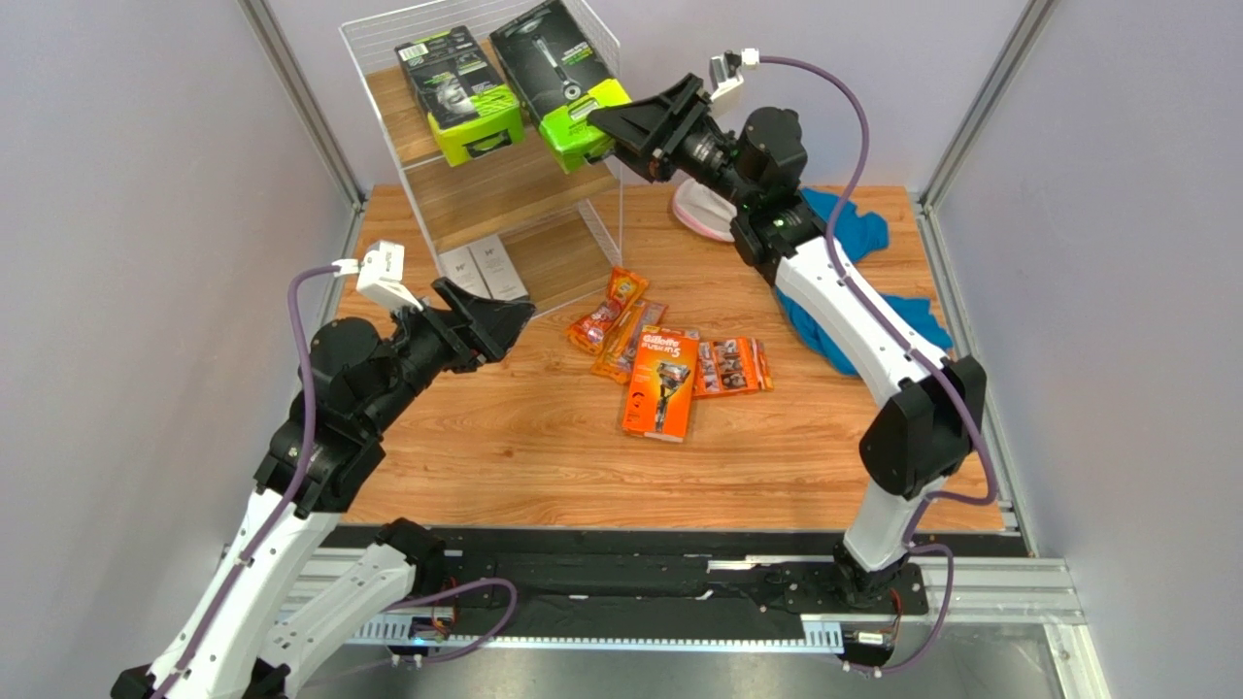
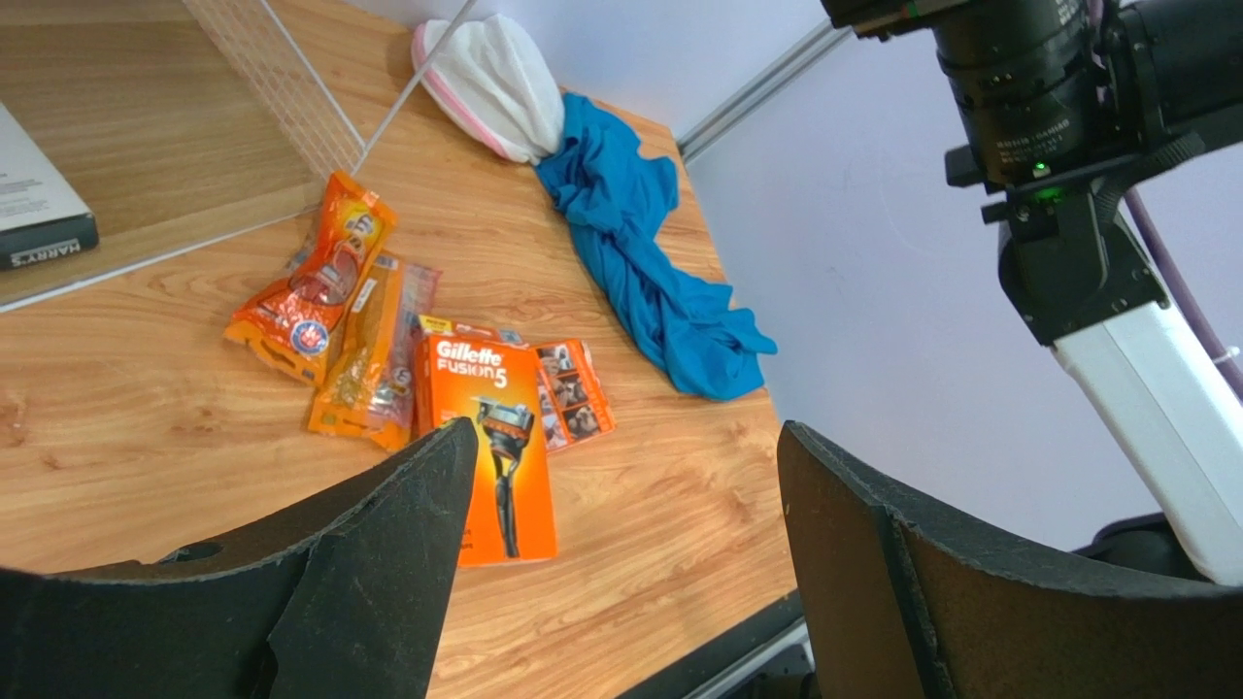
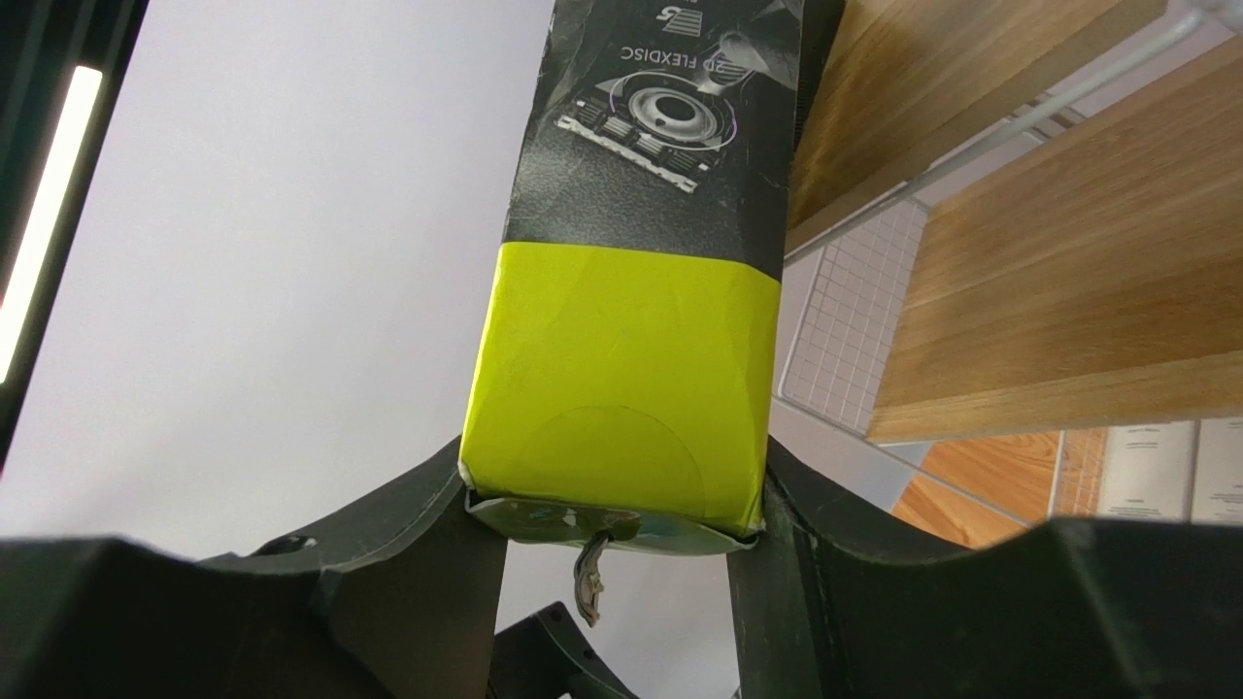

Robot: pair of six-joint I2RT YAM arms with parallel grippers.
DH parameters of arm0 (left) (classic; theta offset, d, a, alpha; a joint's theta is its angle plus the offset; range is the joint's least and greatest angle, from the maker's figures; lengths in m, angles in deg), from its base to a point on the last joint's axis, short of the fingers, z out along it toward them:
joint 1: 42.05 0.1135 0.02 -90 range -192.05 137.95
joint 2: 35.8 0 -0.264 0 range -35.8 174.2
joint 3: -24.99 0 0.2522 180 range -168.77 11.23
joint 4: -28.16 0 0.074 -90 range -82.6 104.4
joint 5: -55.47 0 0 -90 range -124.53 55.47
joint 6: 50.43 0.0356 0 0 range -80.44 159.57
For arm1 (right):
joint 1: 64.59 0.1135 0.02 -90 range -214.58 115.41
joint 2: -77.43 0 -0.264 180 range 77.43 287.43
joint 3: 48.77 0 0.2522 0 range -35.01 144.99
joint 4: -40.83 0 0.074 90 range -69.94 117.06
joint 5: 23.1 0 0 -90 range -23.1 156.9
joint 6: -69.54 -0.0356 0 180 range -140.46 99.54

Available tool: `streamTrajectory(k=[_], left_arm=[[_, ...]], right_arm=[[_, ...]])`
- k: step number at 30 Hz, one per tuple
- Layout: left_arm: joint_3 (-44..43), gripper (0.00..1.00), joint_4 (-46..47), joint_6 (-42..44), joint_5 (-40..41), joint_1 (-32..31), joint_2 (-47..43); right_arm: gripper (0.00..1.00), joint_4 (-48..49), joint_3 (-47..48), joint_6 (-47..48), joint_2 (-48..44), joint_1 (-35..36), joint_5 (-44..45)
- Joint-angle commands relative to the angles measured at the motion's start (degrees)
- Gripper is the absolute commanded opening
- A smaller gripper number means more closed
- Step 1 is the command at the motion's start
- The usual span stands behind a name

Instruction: Place and organize the shaving razors onto the shelf

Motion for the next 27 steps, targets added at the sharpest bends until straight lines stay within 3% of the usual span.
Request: streamTrajectory(k=[1, 13, 16, 17, 19, 20, 27], left_arm=[[-3.4, 0.83, 1.3, 3.1, -0.4, 0.3, 1.9], [-23.5, 0.65, 2.2, 15.4, -3.1, 0.7, 18.6], [-26.8, 0.5, 4.0, 16.0, -4.4, 1.1, 22.6], [-27.4, 0.35, 4.6, 16.0, -4.8, 1.2, 23.8], [-29.4, 0.16, 6.3, 15.5, -5.5, 1.3, 26.7], [-30.1, 0.0, 6.6, 15.2, -5.7, 1.3, 27.7], [-37.0, 0.0, 7.8, 15.1, -10.0, 1.5, 36.4]], right_arm=[[0.01, 7.4, 7.1, -4.1, 2.7, -0.1, -1.8], [0.17, 1.2, 20.9, -6.3, 12.1, 0.0, -3.6], [0.22, 0.8, 22.4, -7.0, 13.2, 0.0, -3.9], [0.23, 1.0, 22.6, -7.3, 13.5, 0.0, -3.9], [0.26, 1.1, 22.6, -7.5, 13.7, 0.0, -3.7], [0.27, 1.0, 22.5, -7.7, 13.7, 0.0, -3.7], [0.5, -0.9, 24.9, -7.4, 14.5, 0.0, -3.2]])
